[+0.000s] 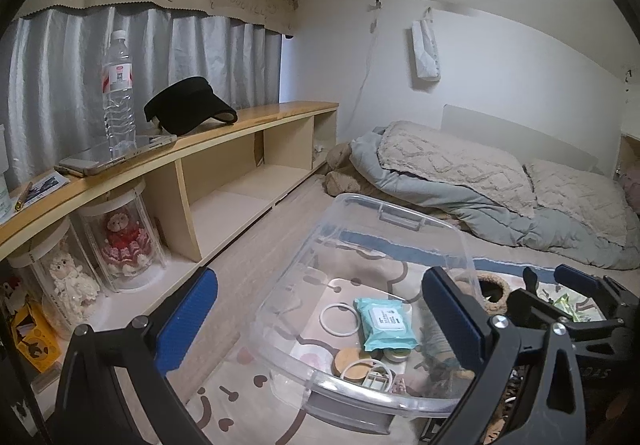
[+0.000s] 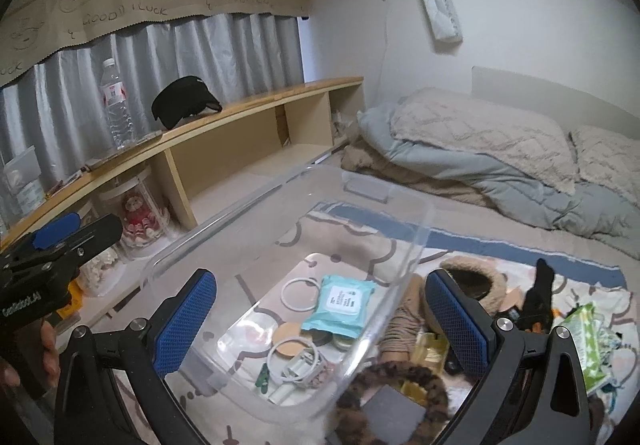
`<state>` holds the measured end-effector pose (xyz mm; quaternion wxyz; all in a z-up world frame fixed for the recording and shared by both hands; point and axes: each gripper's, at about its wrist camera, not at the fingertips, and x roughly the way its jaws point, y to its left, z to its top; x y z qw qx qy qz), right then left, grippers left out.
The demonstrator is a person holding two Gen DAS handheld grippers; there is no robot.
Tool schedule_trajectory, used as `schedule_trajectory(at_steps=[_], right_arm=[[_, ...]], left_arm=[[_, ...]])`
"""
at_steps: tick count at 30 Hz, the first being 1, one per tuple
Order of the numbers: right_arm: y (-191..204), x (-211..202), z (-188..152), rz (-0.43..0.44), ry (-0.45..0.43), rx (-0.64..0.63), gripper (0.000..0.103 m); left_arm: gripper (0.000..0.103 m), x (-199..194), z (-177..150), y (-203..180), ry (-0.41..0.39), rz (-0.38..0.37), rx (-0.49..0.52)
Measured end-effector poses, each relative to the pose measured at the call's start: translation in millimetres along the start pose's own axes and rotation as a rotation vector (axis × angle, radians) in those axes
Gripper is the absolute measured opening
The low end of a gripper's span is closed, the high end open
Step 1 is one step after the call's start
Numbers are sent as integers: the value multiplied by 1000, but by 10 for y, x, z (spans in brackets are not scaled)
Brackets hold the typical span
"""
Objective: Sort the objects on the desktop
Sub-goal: 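Move both tools away from the box toward the cluttered pile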
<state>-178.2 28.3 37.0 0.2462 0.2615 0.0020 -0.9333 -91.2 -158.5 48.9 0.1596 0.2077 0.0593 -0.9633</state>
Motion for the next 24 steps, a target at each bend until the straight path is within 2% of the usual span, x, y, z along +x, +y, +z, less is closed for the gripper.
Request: schedule_trajectory(at_steps=[16, 24], right_arm=[[-383, -683, -112, -116, -79, -4, 103], [-629, -1014, -208, -206, -117, -1, 103]], left_arm=[[103, -172, -19, -252, -24, -68, 29], [103, -172, -75, -406, -12, -144, 43]])
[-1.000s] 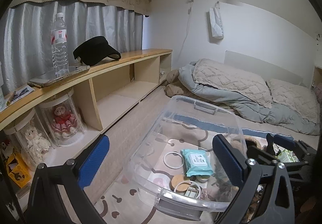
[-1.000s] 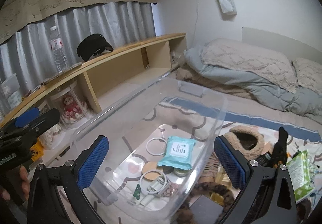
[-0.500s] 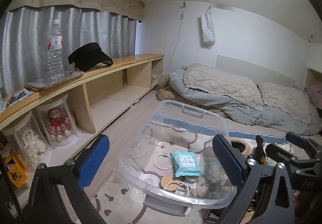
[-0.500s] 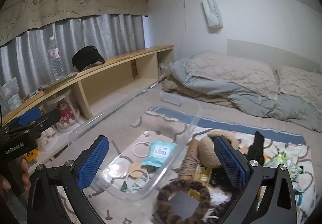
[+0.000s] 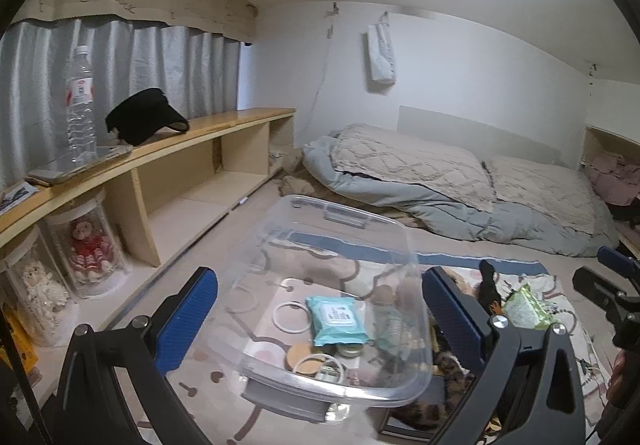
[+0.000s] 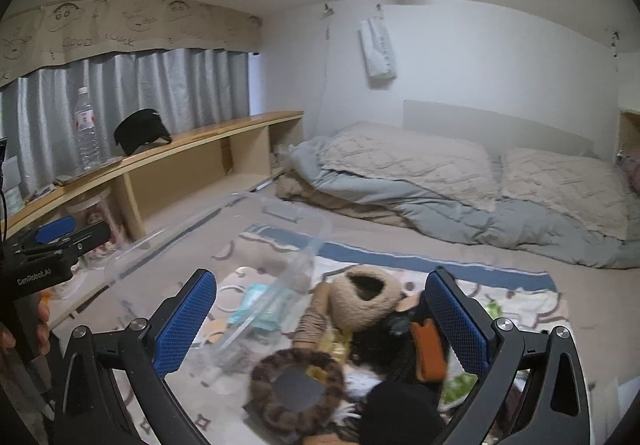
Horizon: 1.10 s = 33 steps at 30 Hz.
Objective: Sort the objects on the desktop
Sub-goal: 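Move both tools away from the box toward the cluttered pile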
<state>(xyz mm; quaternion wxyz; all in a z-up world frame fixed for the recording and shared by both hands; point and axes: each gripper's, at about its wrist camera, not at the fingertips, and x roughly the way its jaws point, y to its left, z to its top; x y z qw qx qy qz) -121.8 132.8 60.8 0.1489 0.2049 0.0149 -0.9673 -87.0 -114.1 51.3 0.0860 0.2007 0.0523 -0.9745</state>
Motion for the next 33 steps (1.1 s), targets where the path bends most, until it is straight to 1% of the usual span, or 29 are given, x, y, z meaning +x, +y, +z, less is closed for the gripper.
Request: schedule_trajectory(at_steps=[5, 10, 14, 19, 22, 26, 30, 33], right_arm=[[-179, -157, -96, -51, -13, -8, 103], [-308, -268, -199, -108, -22, -26, 103], [-449, -371, -259, -143, -45, -11, 103], [-647, -517, -327, -179, -78, 6, 103], [-753, -589, -365, -201, -97, 8, 103], [-924, -663, -435, -220, -107, 32, 103], [-1053, -703, -499, -236, -113, 53, 103], [-1118, -739, -527, -248, -118, 60, 103]], left_arm=[[103, 30, -50, -160, 14, -43, 28], [103, 12, -98, -334, -1, -91, 69], [103, 17, -137, -465, -6, -128, 67], [103, 21, -200, -647, -17, -156, 67], [103, -3, -244, -776, -41, -170, 102], [103, -17, -285, -897, -69, -187, 125], [103, -2, -291, -964, -76, -213, 124], [103, 2, -291, -1008, -75, -242, 105]])
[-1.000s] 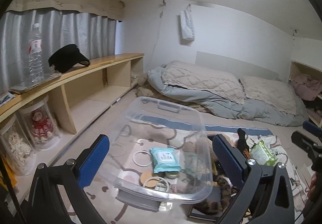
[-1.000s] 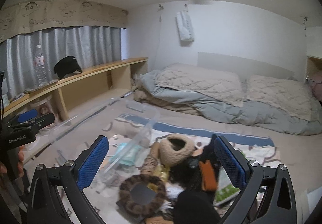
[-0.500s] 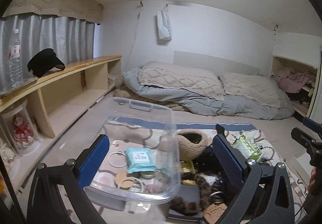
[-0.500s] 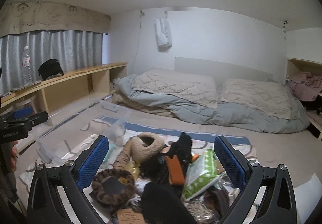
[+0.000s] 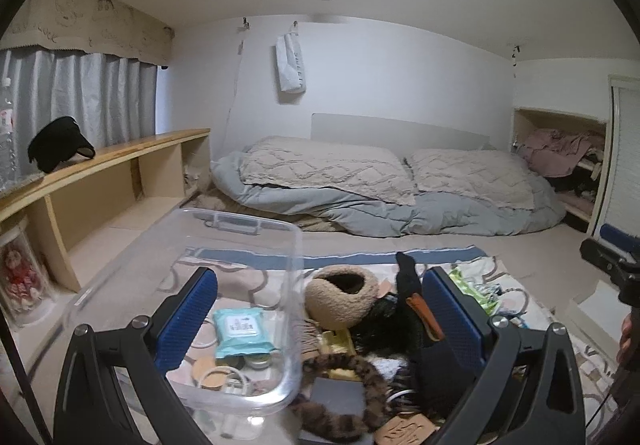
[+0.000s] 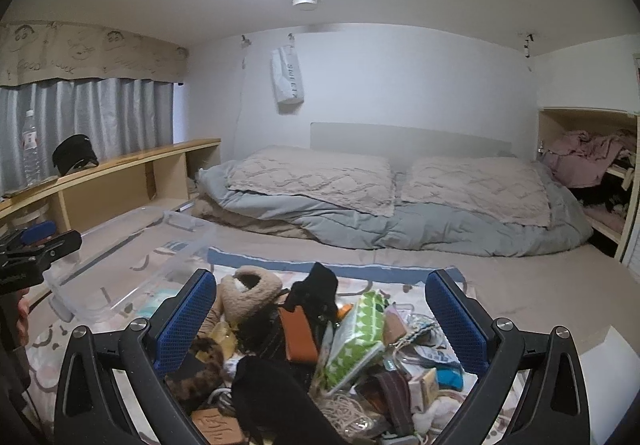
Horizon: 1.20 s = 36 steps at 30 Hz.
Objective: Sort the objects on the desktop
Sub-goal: 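Move both tools away from the box toward the cluttered pile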
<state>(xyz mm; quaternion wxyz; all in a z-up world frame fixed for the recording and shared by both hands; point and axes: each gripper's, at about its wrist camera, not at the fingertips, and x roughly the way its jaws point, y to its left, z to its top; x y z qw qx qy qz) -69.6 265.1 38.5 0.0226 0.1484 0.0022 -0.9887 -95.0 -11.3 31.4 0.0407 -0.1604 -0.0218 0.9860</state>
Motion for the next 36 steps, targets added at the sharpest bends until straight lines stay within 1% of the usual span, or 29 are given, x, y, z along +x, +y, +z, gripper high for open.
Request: schedule_trajectory(at_steps=[8, 13, 16, 20, 24, 29, 36], right_arm=[[-81, -85, 9, -9, -42, 1, 103], [-58, -80, -36, 4, -39, -12, 103], [-20, -56, -84, 21, -29, -23, 103], [15, -39, -168, 54, -27, -38, 103], [80, -6, -305, 96, -8, -66, 103], [206, 56, -544, 142, 47, -124, 103], [325, 219, -891, 199, 151, -155, 103]], left_arm=[[103, -10, 31, -105, -40, -44, -1], [103, -24, 36, -165, -74, -66, 48], [103, -18, 15, -183, -81, -84, 66], [103, 2, -55, -203, -62, -120, 81], [103, -2, -180, -306, -46, -151, 145], [103, -70, -394, -421, -37, -193, 242], [103, -51, -728, -433, 58, -214, 300]])
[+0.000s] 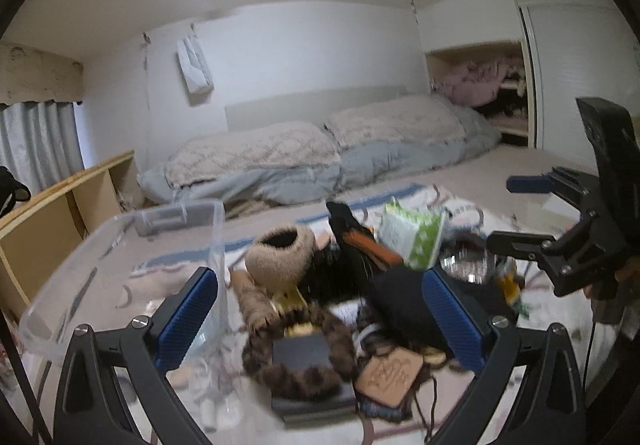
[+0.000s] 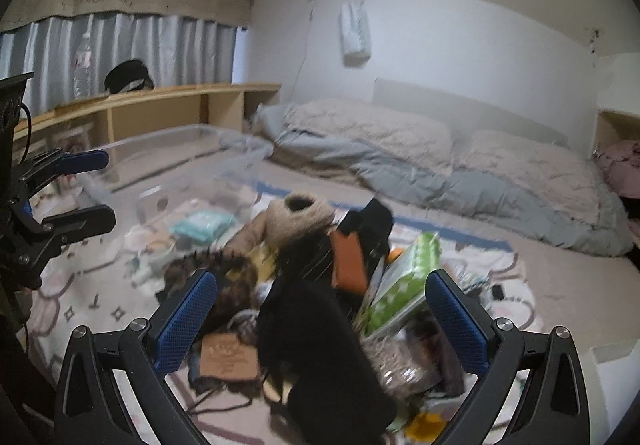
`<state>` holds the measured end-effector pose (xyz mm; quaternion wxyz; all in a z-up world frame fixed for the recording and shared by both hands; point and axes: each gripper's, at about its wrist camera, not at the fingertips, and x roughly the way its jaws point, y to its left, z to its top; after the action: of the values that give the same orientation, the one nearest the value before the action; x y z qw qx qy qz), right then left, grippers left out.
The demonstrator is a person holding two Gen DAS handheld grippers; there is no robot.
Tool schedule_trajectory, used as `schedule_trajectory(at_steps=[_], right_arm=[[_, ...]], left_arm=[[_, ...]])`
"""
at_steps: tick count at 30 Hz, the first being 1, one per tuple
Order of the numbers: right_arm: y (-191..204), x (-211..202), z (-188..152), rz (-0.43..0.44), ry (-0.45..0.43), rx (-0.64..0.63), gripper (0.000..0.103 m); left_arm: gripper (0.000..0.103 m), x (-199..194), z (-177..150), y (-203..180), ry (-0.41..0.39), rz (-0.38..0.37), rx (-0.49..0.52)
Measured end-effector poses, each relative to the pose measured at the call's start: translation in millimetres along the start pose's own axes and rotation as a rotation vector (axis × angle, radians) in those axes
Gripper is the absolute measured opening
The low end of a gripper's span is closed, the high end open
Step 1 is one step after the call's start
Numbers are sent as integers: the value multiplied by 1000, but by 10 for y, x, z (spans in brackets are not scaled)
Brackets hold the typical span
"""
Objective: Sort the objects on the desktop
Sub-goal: 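Move both tools away from the box toward the cluttered pile, then lower the right tool toward the carved square wooden tile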
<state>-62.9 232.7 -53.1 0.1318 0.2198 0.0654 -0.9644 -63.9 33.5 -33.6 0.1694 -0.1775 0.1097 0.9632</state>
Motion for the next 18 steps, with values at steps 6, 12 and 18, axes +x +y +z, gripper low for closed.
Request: schedule_trajectory(at_steps=[6, 12, 18], right_arm=[[210, 220, -272, 48, 95, -62, 103], [490, 399, -568, 106, 193, -183, 103], [662, 589, -802, 194, 318, -210, 103]], left_arm=[[103, 126, -323, -103, 123, -22, 22], [103, 238, -623, -165, 247, -43, 15], [103, 366, -830, -88, 331, -29, 8]])
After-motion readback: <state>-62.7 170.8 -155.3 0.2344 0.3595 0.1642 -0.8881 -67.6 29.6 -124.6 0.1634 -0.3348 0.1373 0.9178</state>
